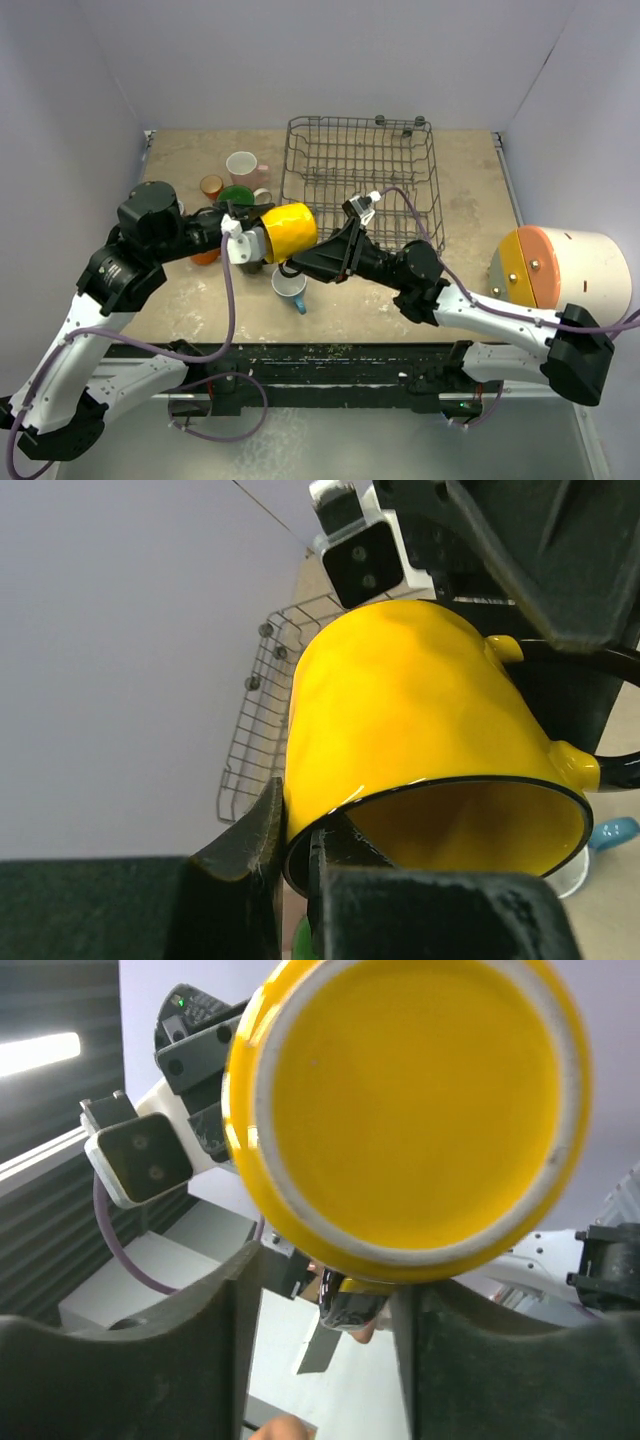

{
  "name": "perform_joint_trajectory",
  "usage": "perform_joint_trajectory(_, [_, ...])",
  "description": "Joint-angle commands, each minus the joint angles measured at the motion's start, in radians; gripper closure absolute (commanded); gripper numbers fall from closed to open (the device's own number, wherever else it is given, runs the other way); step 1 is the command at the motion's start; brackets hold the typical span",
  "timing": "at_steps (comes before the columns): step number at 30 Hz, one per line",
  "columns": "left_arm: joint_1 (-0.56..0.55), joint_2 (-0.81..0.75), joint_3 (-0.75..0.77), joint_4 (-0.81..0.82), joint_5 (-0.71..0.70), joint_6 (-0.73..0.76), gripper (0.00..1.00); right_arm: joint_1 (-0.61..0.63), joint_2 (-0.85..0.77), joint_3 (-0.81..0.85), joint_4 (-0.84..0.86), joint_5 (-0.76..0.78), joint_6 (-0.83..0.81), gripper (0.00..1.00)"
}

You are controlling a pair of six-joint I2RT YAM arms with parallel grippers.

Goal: Unload the cups from the dish rack

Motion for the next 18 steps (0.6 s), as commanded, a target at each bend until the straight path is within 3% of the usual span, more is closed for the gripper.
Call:
perform_joint_trajectory(1, [0.001,0.021,0.031,-0.010,0.024,-0.045,1.00,0.003,-0.073,0.038,-0.117,0.023,-0.085,0.40])
perform_joint_trajectory(5, [0.001,0.040,0.021,-0.037,0.016,-0.046,1.00,-0.082,-0.178,-0.053,-0.258,0.020,-0.093,0.23])
perform_joint_trajectory(8, [0.001,0.065,0.027,-0.069,0.003,-0.035,1.00,-0.180,-0.308,-0.016,-0.641,0.036,-0.205,0.10])
perform_joint_trajectory(10, [-0.001,0.099,0.052,-0.131,0.019,-0.001,1.00,-0.228,-0.365,0.110,-1.075,0.188,-0.371,0.06])
perform_joint_trajectory(13, [-0.010,0.168,0.082,-0.234,0.050,0.063,1.00,-0.243,-0.324,0.326,-1.555,0.486,-0.571,0.03])
perform_joint_trajectory(15, [-0.050,0.249,0.110,-0.297,0.013,0.094,1.00,-0.243,-0.265,0.460,-1.747,0.636,-0.628,0.01])
perform_joint_trajectory(18, [-0.119,0.370,0.168,-0.382,-0.040,0.125,1.00,-0.245,-0.201,0.560,-1.886,0.782,-0.688,0.00])
